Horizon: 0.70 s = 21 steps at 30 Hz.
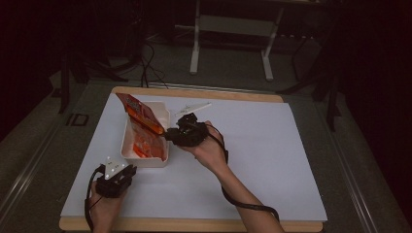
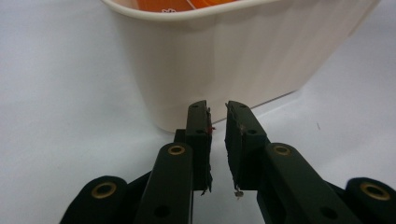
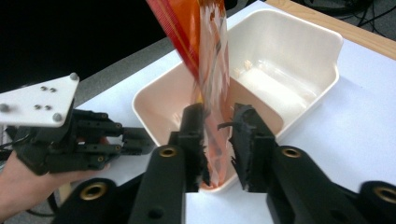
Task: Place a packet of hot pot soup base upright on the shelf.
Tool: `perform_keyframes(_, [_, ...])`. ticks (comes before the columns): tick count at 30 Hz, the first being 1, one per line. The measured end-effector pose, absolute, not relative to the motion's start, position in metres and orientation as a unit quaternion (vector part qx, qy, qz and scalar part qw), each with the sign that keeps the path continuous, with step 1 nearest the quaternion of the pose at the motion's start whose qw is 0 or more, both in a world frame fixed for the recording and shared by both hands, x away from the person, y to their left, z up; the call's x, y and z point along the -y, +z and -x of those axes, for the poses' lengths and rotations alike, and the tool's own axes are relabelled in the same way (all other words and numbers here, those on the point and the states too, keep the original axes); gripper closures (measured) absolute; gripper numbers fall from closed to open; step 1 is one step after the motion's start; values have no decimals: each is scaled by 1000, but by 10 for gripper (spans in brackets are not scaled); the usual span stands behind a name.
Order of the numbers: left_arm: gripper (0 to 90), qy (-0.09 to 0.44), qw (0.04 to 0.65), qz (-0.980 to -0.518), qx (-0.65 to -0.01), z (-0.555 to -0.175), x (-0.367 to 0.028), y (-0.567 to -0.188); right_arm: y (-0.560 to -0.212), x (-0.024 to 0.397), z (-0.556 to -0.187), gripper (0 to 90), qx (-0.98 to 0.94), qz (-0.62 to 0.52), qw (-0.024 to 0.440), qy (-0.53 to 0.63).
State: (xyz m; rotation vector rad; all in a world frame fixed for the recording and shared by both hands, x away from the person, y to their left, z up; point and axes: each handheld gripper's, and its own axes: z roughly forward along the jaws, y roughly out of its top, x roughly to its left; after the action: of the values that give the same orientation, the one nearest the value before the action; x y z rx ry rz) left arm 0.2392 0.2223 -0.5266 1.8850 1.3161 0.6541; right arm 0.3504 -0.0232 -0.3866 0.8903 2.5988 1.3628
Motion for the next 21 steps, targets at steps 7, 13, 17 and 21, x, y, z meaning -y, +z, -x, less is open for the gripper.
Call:
perform_keyframes(7, [795, 254, 368, -734, -511, -239, -221, -527, -384, 35, -344, 871, -852, -286, 51, 435])
perform_keyframes(13, [796, 254, 367, -736, -509, -239, -221, -527, -390, 42, -343, 897, -858, -287, 63, 421])
perform_keyframes(17, [790, 252, 370, -736, -508, -239, -221, -527, -395, 47, -345, 897, -859, -292, 64, 416])
perform_keyframes(21, [786, 250, 371, -736, -508, -239, -221, -527, -402, 53, -346, 897, -859, -298, 64, 412])
